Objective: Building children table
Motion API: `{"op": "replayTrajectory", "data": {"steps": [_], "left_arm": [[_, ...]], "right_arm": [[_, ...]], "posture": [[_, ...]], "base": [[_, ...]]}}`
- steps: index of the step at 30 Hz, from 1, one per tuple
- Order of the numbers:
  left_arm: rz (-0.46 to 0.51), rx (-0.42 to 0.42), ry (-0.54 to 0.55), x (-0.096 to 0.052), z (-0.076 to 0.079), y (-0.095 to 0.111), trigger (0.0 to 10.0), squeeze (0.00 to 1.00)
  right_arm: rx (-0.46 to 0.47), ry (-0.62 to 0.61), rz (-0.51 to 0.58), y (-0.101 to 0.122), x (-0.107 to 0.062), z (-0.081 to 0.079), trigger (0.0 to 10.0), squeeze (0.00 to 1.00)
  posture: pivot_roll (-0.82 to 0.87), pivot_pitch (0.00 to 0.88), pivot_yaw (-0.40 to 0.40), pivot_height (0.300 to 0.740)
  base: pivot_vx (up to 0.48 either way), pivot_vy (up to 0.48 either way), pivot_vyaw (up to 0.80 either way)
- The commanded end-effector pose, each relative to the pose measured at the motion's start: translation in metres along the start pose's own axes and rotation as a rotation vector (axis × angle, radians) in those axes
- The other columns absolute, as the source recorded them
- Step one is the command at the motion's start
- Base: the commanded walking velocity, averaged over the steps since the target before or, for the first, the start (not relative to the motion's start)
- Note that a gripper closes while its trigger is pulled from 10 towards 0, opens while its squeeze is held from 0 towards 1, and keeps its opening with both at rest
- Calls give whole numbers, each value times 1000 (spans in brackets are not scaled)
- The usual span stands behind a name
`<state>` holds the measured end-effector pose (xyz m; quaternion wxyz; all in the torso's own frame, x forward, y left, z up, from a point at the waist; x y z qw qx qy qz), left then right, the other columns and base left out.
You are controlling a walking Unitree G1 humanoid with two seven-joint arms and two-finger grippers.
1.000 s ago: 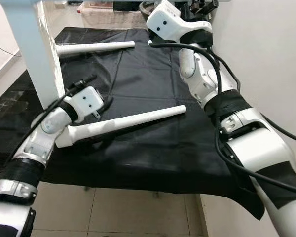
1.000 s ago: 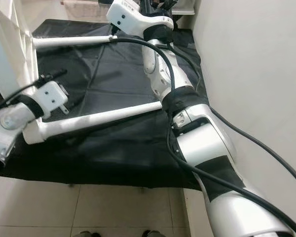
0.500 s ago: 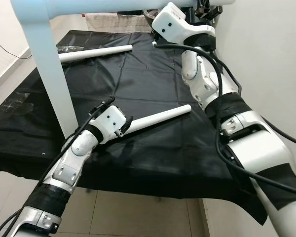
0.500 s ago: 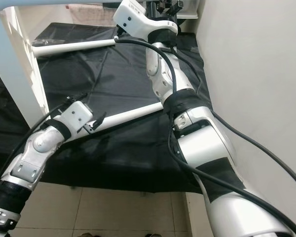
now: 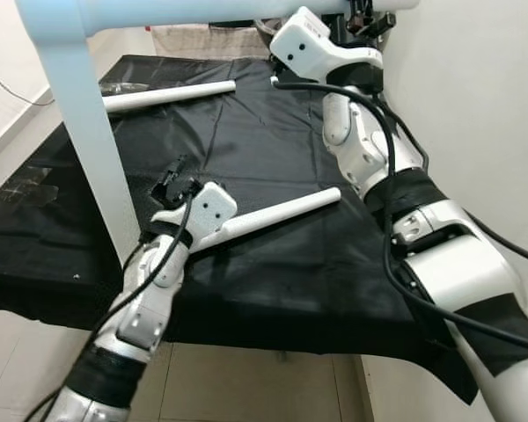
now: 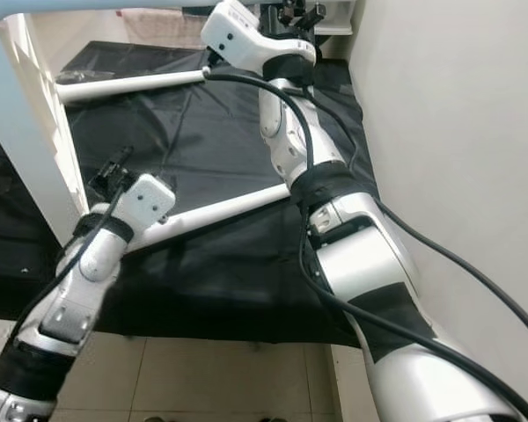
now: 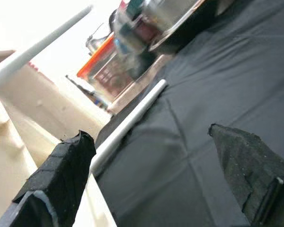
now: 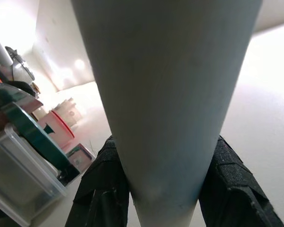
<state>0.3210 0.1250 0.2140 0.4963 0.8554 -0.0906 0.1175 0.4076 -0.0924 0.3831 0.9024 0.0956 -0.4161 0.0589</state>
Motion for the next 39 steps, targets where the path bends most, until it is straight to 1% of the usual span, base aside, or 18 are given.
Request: {"op": "replayTrajectory", "data": {"steps": [1, 6, 8, 12, 15, 17, 18, 19, 21, 22, 25, 26, 27, 30, 32, 34, 37, 39], "left_arm": [[-18, 23, 64, -6, -4, -1, 10000, 0], [-47, 27, 112, -14, -4, -2, 10000, 0], [-123, 49, 243, -29, -17, -12, 10000, 0], [-145, 58, 284, -33, -23, -15, 10000, 0], [-210, 129, 371, -42, -54, -30, 10000, 0], [-225, 148, 386, -45, -63, -34, 10000, 0], [-245, 171, 406, -48, -73, -37, 10000, 0], [-281, 201, 435, -52, -92, -46, 10000, 0], [-292, 209, 443, -54, -98, -48, 10000, 0], [-319, 214, 459, -56, -109, -55, 10000, 0], [-319, 214, 459, -56, -109, -55, 10000, 0], [-339, 218, 446, -56, -117, -62, 10000, 0], [-377, 184, 399, -54, -121, -73, 10000, 0], [-445, 71, 306, -51, -114, -89, 10000, 0], [-452, 55, 298, -51, -112, -91, 10000, 0], [-487, 1, 229, -48, -97, -96, 10000, 0], [-509, -37, 193, -45, -87, -98, 10000, 0], [-505, -44, 190, -42, -87, -98, 10000, 0]], "right_arm": [[7, 121, -73, -14, -20, -27, 10000, 0], [6, 122, -74, -13, -19, -27, 10000, 0], [-1, 122, -76, -14, -18, -26, 10000, 0], [-4, 121, -78, -15, -17, -26, 10000, 0], [-17, 140, -82, -18, -17, -27, 10000, 0], [-20, 148, -83, -18, -18, -28, 10000, 0], [-24, 152, -85, -20, -18, -28, 6588, 0], [-30, 163, -87, -21, -18, -29, 4863, 0], [-31, 164, -89, -21, -18, -29, 4863, 0], [-27, 166, -88, -22, -18, -29, 2275, 0], [-27, 166, -88, -22, -18, -29, 2275, 0], [-28, 163, -88, -22, -17, -28, 1843, 0], [-23, 163, -89, -22, -17, -28, 10000, 0], [-17, 161, -93, -21, -17, -29, 10000, 0], [-17, 161, -94, -21, -17, -29, 10000, 0], [-29, 169, -92, -21, -17, -29, 10000, 0], [-50, 183, -93, -22, -17, -30, 10000, 0], [-63, 185, -92, -22, -17, -30, 10000, 0]], "posture": [[105, 148, -6, 740], [104, 148, -7, 740], [103, 147, -12, 740], [103, 147, -12, 740], [103, 152, -18, 740], [103, 152, -18, 740], [102, 154, -20, 740], [108, 157, -25, 740], [108, 157, -25, 740], [105, 160, -23, 740], [105, 160, -23, 740], [104, 161, -25, 740], [110, 163, -28, 740], [109, 162, -28, 740], [109, 162, -28, 740], [100, 166, -30, 740], [95, 168, -29, 740], [95, 171, -28, 740]], "base": [[0, 0, 0], [0, 0, 0], [0, 0, 0], [0, 0, 0], [0, 0, 0], [0, 0, 0], [0, 0, 0], [0, 0, 0], [0, 0, 0], [0, 0, 0], [0, 0, 0], [0, 0, 0], [0, 0, 0], [0, 0, 0], [0, 0, 0], [0, 0, 0], [0, 0, 0], [0, 0, 0]]}}
Point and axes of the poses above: a point about 5 cm out from each wrist's last joint towards the gripper, its own x axis pointing out of the wrist towards the gripper, its own y axis along the axis of the wrist's last joint, z = x × y, the point moved 1 cm from there along x, pointing out of the wrist towards the gripper, and after that the axes turned 13 degrees about -x, right-handed, at the moved point
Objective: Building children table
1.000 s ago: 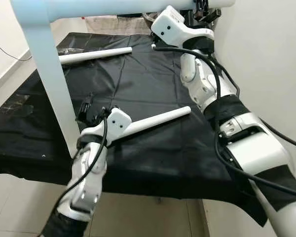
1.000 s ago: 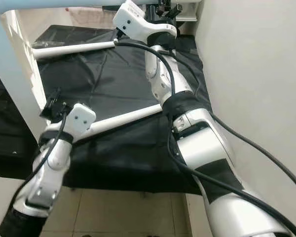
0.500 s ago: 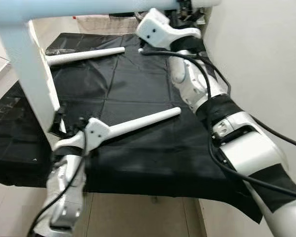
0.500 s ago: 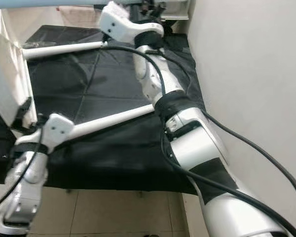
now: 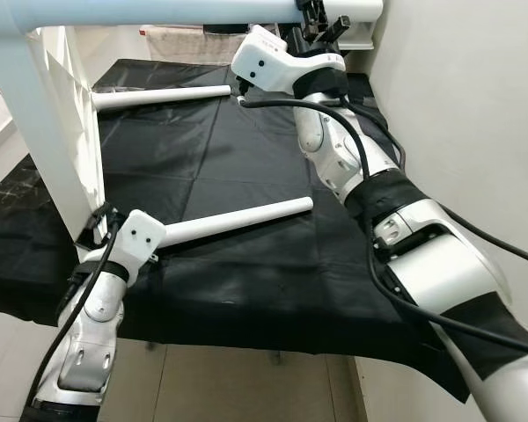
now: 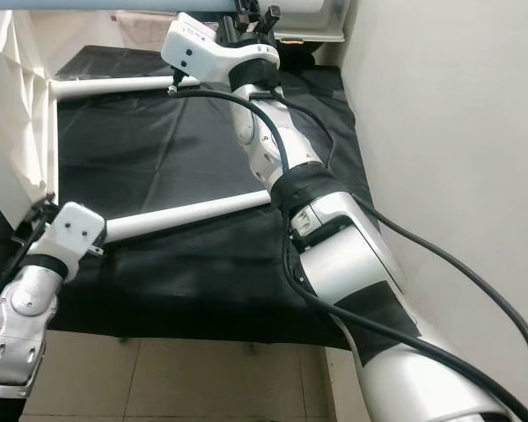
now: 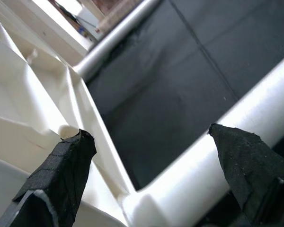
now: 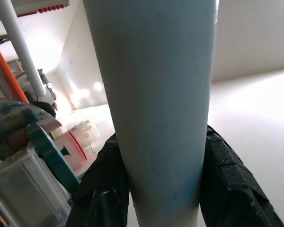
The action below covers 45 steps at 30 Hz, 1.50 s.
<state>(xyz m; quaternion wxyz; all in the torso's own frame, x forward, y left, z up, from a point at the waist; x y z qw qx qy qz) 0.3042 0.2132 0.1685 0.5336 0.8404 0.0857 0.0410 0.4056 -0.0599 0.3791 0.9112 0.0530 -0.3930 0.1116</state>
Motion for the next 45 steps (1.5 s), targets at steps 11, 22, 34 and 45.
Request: {"op": "replayTrajectory", "data": {"steps": [11, 22, 34, 45], "left_arm": [[-23, 22, 194, 16, -49, -6, 10000, 0], [58, 20, 197, 35, -49, 19, 10000, 0], [51, -78, 83, 47, -31, 17, 10000, 0], [56, -112, 77, 60, -34, 14, 10000, 0]], "right_arm": [[2, 113, -211, -48, -20, -24, 10000, 0], [13, 87, -201, -45, -20, -22, 10000, 0], [9, 92, -182, -40, -19, -21, 10000, 0], [2, 79, -184, -38, -19, -19, 10000, 0]], "posture": [[100, 175, -27, 740], [92, 178, -29, 740], [90, 180, -28, 740], [86, 172, -23, 740]], "base": [[0, 0, 0], [0, 0, 0], [0, 0, 0], [0, 0, 0]]}}
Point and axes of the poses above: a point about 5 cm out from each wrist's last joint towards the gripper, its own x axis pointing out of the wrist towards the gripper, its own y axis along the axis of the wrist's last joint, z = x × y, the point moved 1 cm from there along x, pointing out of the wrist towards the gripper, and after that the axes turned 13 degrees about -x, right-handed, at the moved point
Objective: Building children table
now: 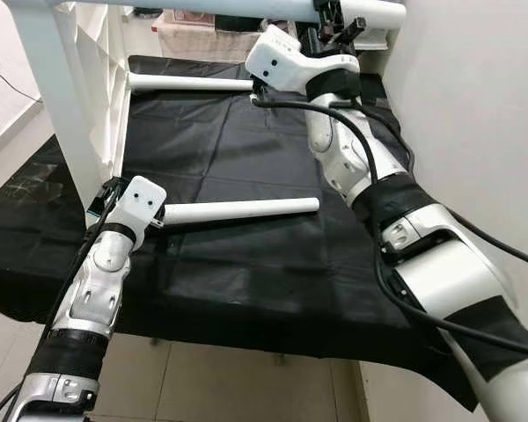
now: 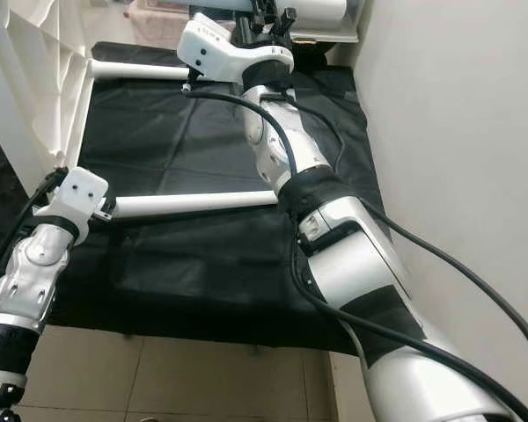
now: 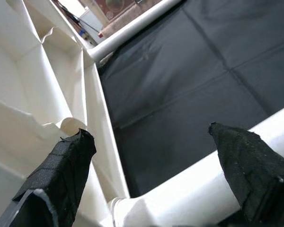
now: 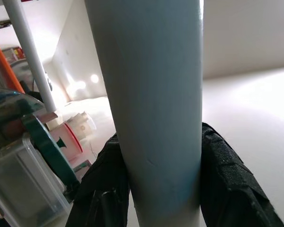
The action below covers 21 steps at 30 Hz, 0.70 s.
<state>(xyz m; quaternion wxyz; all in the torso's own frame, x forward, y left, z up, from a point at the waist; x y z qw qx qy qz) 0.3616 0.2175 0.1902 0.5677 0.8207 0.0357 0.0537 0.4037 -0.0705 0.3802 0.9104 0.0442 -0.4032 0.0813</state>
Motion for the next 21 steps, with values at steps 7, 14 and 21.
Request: {"op": "replayTrajectory", "data": {"steps": [7, 14, 21], "left_arm": [[38, -27, -99, 9, 1, 6, 10000, 0], [70, 10, -115, 18, 28, 15, 10000, 0], [31, 34, 110, 26, -9, 13, 10000, 0]], "right_arm": [[27, 106, -121, -28, -15, -22, 10000, 0], [41, 114, -114, -23, -16, -23, 10000, 0], [45, 118, -114, -21, -17, -24, 10000, 0]], "posture": [[86, 170, -24, 740], [82, 165, -27, 740], [81, 161, -26, 740]], "base": [[0, 0, 0], [0, 0, 0], [0, 0, 0]]}}
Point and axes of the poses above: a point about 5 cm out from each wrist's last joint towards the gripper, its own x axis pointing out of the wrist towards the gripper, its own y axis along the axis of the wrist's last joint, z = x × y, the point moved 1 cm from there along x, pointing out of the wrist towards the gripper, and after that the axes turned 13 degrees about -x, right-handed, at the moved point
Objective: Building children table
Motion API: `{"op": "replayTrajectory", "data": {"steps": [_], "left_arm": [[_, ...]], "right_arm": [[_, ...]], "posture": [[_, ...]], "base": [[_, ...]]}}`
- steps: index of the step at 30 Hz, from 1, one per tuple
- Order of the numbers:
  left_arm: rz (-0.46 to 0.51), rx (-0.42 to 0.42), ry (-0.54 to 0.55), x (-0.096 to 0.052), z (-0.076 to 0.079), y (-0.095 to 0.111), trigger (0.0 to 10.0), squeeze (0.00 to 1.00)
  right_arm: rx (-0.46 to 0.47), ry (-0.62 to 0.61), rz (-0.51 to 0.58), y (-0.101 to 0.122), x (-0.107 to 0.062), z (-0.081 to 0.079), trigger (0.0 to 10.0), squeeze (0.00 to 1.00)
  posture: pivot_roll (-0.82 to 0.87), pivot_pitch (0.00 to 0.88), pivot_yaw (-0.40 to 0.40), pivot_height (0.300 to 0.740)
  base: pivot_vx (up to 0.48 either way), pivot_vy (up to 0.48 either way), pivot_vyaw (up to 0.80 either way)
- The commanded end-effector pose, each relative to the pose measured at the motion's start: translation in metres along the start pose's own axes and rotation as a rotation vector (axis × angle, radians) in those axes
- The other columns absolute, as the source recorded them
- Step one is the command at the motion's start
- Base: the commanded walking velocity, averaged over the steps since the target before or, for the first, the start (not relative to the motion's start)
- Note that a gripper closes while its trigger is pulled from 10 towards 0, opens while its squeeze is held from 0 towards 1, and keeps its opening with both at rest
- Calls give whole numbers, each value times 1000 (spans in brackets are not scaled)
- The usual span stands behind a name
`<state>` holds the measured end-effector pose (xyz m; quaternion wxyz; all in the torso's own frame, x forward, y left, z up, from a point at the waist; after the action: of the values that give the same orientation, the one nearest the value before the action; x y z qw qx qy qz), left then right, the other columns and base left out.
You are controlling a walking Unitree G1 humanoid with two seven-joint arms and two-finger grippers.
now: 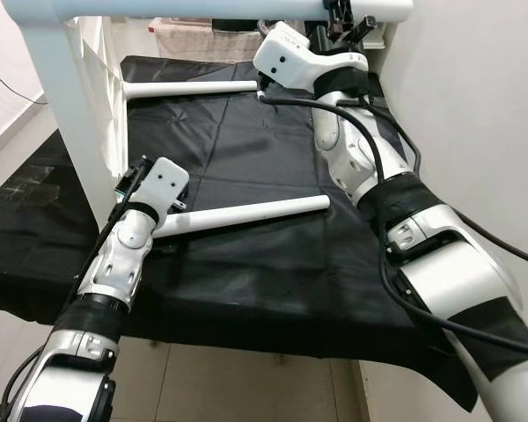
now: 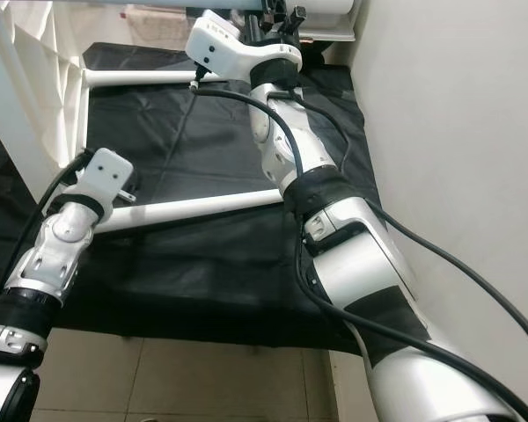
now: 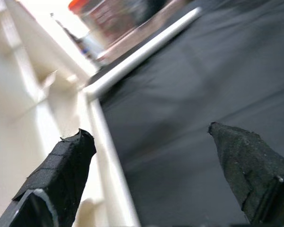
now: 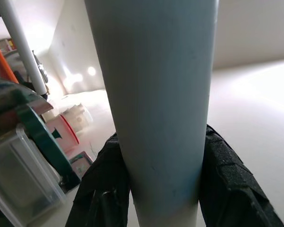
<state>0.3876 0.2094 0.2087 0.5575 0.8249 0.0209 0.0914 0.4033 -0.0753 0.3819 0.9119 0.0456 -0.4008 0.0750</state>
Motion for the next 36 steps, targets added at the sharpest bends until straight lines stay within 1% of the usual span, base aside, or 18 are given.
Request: {"op": "replayTrajectory", "data": {"steps": [1, 2, 3, 5, 8, 9, 12, 14, 15, 18, 21, 25, 28, 30, 32, 34, 35, 36], "left_arm": [[-37, 20, 64, 0, -13, -8, 10000, 0], [-62, 75, 198, -3, -45, -12, 10000, 0], [-66, 110, 238, -5, -57, -13, 10000, 0], [-77, 162, 269, -9, -73, -15, 10000, 0], [-89, 185, 272, -12, -81, -17, 10000, 0], [-87, 246, 271, -14, -96, -17, 10000, 0], [-83, 291, 271, -16, -106, -17, 10000, 0], [-52, 432, 245, -16, -142, -9, 10000, 0], [-52, 432, 245, -16, -142, -9, 10000, 0], [-6, 606, 198, -11, -179, 18, 10000, 0], [-1, 627, 188, -10, -185, 25, 10000, 0], [30, 725, 222, -4, -199, 52, 10000, 0], [30, 725, 222, -4, -199, 52, 10000, 0], [79, 778, 231, 3, -204, 79, 10000, 0], [79, 778, 231, 3, -204, 79, 10000, 0], [132, 811, 237, 10, -202, 105, 10000, 0], [132, 811, 237, 10, -202, 105, 10000, 0], [161, 819, 238, 13, -199, 118, 10000, 0]], "right_arm": [[47, 114, -101, -16, -17, -26, 10000, 0], [43, 123, -109, -18, -18, -28, 10000, 0], [40, 130, -118, -19, -18, -29, 10000, 0], [33, 155, -135, -25, -19, -32, 10000, 0], [27, 177, -147, -30, -20, -34, 10000, 0], [35, 196, -180, -39, -22, -38, 0, 0], [42, 208, -204, -44, -24, -40, 0, 0], [49, 244, -273, -64, -29, -46, 0, 0], [49, 244, -273, -64, -29, -46, 0, 0], [143, 299, -393, -84, -38, -52, 0, 0], [181, 312, -427, -88, -40, -54, 0, 0], [270, 331, -512, -99, -44, -57, 0, 0], [270, 331, -512, -99, -44, -57, 0, 0], [480, 382, -669, -111, -56, -67, 0, 0], [480, 382, -669, -111, -56, -67, 0, 0], [639, 423, -787, -116, -69, -78, 0, 0], [639, 423, -787, -116, -69, -78, 0, 0], [691, 444, -825, -116, -75, -83, 0, 0]], "posture": [[81, 161, -26, 740], [84, 164, -25, 740], [84, 164, -25, 740], [88, 164, -25, 740], [88, 164, -25, 740], [93, 165, -28, 740], [93, 165, -28, 740], [106, 166, -30, 740], [106, 166, -30, 740], [115, 166, -27, 740], [115, 166, -27, 740], [119, 166, -25, 740], [119, 166, -25, 740], [129, 165, -21, 740], [129, 165, -21, 740], [130, 165, -15, 740], [130, 165, -15, 740], [130, 165, -15, 740]], "base": [[0, 0, 0], [0, 0, 0], [0, 0, 0], [0, 0, 0], [0, 0, 0], [0, 0, 0], [0, 0, 0], [0, 0, 0], [0, 0, 0], [0, 0, 0], [0, 0, 0], [0, 0, 0], [0, 0, 0], [0, 0, 0], [0, 0, 0], [0, 0, 0], [0, 0, 0], [0, 0, 0]]}}
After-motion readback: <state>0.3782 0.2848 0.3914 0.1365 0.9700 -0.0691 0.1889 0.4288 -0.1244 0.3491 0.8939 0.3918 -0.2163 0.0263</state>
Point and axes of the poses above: a point about 5 cm out from each wrist's last joint towards the gripper, its own x axis pointing out of the wrist towards the gripper, its own y axis along the axis of the wrist's last joint, z = x × y, the point moved 1 cm from there along x, pointing out of the wrist towards the gripper, and after that the axes turned 13 degrees about -x, right-handed, at the moved point
